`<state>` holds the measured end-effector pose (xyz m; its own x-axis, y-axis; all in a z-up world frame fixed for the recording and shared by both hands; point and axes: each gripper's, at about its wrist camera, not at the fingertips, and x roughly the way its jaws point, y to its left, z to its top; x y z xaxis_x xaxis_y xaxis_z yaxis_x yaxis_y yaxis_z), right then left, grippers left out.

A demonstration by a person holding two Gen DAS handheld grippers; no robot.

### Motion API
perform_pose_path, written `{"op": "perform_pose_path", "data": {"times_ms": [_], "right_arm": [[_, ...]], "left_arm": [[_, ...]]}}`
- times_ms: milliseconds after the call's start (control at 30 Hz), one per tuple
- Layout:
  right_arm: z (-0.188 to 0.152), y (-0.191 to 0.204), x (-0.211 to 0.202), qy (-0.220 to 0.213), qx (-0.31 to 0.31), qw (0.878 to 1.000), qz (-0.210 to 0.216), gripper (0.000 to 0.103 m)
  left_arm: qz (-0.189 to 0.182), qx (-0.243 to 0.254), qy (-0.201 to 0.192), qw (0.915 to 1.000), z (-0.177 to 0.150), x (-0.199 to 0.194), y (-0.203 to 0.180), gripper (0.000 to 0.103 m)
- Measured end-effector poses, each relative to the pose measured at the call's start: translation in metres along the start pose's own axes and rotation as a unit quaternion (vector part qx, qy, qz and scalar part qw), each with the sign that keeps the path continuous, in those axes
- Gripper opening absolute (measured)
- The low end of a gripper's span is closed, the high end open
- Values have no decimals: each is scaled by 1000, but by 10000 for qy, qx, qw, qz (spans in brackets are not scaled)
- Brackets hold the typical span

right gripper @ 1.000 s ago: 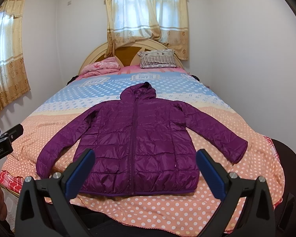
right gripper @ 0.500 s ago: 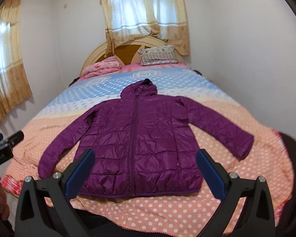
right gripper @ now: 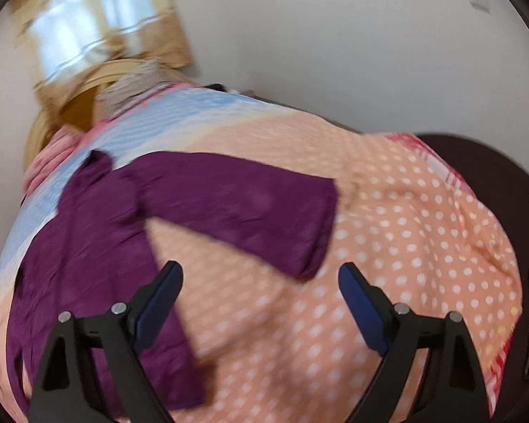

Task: Fold large clothes
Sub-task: 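Grasp the jacket sleeve with the right tool and lift it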

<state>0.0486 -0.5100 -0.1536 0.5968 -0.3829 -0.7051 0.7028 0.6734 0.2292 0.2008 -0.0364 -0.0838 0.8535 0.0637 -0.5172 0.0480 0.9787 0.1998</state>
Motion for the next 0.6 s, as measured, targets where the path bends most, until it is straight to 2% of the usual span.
{"op": "perform_pose_path", "data": {"times_ms": [67,233,333,400,467,600], "right_arm": [[15,-6,22,187,186,9996,-25,82],[26,2,57,466,121,9986,-195,71],[24,0,75,596,-56,9974,-409,56],[23,-4,78,549,-174,9973,-464,35],[23,-5,78,500,-260,9976,-409,19],[36,7,71,292,-444,9983,-236,9]], "left_arm": [[77,48,96,9999,5,24,-8,102],[238,276,257,9990,8,64,-26,102],[365,355,400,9979,4,88,-29,102],[481,377,579,9965,0,106,-25,102],[536,374,674,9956,-2,120,-22,102],[725,338,786,9937,0,147,-12,102]]}}
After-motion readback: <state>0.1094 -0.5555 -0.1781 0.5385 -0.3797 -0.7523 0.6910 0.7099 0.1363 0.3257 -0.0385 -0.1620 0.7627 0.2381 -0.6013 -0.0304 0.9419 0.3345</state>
